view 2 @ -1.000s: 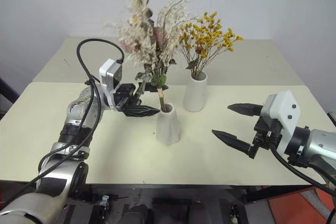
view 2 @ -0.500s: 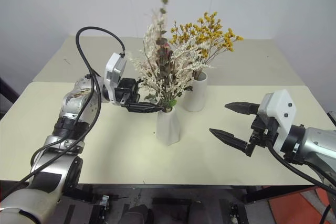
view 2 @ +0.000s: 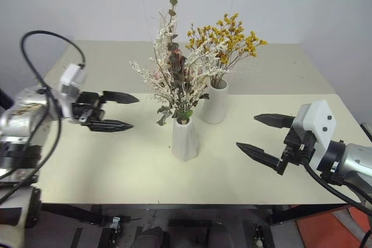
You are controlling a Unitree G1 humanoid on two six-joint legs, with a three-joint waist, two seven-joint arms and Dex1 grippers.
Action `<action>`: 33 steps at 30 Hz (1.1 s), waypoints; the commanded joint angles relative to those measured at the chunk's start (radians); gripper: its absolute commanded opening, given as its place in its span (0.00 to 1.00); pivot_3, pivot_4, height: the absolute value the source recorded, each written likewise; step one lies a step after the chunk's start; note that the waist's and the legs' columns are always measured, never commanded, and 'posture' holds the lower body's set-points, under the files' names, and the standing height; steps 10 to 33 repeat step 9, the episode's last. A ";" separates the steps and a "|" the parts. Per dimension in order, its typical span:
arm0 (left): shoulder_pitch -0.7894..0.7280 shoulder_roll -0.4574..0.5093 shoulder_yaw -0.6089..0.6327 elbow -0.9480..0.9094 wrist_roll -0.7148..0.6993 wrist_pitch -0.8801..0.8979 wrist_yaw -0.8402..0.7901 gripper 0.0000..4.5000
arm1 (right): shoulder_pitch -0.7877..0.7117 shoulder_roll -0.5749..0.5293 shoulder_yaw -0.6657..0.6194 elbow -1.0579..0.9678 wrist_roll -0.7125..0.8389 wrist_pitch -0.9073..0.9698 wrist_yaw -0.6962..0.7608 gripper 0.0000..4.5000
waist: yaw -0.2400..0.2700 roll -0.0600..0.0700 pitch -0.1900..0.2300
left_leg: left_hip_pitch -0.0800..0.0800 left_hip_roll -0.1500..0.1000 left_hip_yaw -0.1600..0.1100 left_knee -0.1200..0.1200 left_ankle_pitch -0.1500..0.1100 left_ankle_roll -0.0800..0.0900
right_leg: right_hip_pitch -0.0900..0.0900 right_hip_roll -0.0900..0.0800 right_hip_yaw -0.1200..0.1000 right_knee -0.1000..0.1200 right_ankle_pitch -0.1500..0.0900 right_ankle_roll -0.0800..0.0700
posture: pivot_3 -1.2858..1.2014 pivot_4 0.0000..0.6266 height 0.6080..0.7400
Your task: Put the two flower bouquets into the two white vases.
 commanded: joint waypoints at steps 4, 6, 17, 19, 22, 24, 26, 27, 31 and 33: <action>0.173 0.141 0.198 -0.173 -0.103 0.097 0.034 0.99 | 0.045 -0.046 -0.176 0.066 0.030 0.008 0.092 1.00 | 0.002 0.000 0.000 | 0.000 0.001 0.000 0.000 0.000 0.000 | 0.000 0.000 0.000 0.000 0.000 0.000 | 0.52 0.24 1.00; 0.244 0.164 0.252 -0.241 -0.135 0.130 0.054 0.99 | 0.056 -0.072 -0.212 0.115 0.017 0.004 0.133 1.00 | 0.003 0.000 0.000 | 0.000 0.001 0.000 0.000 0.000 0.000 | 0.001 0.000 0.000 0.000 0.000 0.000 | 0.52 0.24 1.00; 0.326 0.182 0.313 -0.314 -0.160 0.156 0.092 0.99 | 0.060 -0.114 -0.240 0.188 -0.007 -0.010 0.194 1.00 | 0.003 0.000 0.000 | 0.002 0.001 0.001 0.000 0.000 0.000 | 0.002 0.000 0.000 0.000 0.000 0.000 | 0.52 0.24 1.00; 0.326 0.182 0.313 -0.314 -0.160 0.156 0.092 0.99 | 0.060 -0.114 -0.240 0.188 -0.007 -0.010 0.194 1.00 | 0.003 0.000 0.000 | 0.002 0.001 0.001 0.000 0.000 0.000 | 0.002 0.000 0.000 0.000 0.000 0.000 | 0.52 0.24 1.00; 0.326 0.182 0.313 -0.314 -0.160 0.156 0.092 0.99 | 0.060 -0.114 -0.240 0.188 -0.007 -0.010 0.194 1.00 | 0.003 0.000 0.000 | 0.002 0.001 0.001 0.000 0.000 0.000 | 0.002 0.000 0.000 0.000 0.000 0.000 | 0.52 0.24 1.00; 0.326 0.182 0.313 -0.314 -0.160 0.156 0.092 0.99 | 0.060 -0.114 -0.240 0.188 -0.007 -0.010 0.194 1.00 | 0.003 0.000 0.000 | 0.002 0.001 0.001 0.000 0.000 0.000 | 0.002 0.000 0.000 0.000 0.000 0.000 | 0.52 0.24 1.00; 0.326 0.182 0.313 -0.314 -0.160 0.156 0.092 0.99 | 0.060 -0.114 -0.240 0.188 -0.007 -0.010 0.194 1.00 | 0.003 0.000 0.000 | 0.002 0.001 0.001 0.000 0.000 0.000 | 0.002 0.000 0.000 0.000 0.000 0.000 | 0.52 0.24 1.00; 0.326 0.182 0.313 -0.314 -0.160 0.156 0.092 0.99 | 0.060 -0.114 -0.240 0.188 -0.007 -0.010 0.194 1.00 | 0.003 0.000 0.000 | 0.002 0.001 0.001 0.000 0.000 0.000 | 0.002 0.000 0.000 0.000 0.000 0.000 | 0.52 0.24 1.00; 0.326 0.182 0.313 -0.314 -0.160 0.156 0.092 0.99 | 0.060 -0.114 -0.240 0.188 -0.007 -0.010 0.194 1.00 | 0.003 0.000 0.000 | 0.002 0.001 0.001 0.000 0.000 0.000 | 0.002 0.000 0.000 0.000 0.000 0.000 | 0.52 0.24 1.00; 0.326 0.182 0.313 -0.314 -0.160 0.156 0.092 0.99 | 0.060 -0.114 -0.240 0.188 -0.007 -0.010 0.194 1.00 | 0.003 0.000 0.000 | 0.002 0.001 0.001 0.000 0.000 0.000 | 0.002 0.000 0.000 0.000 0.000 0.000 | 0.52 0.24 1.00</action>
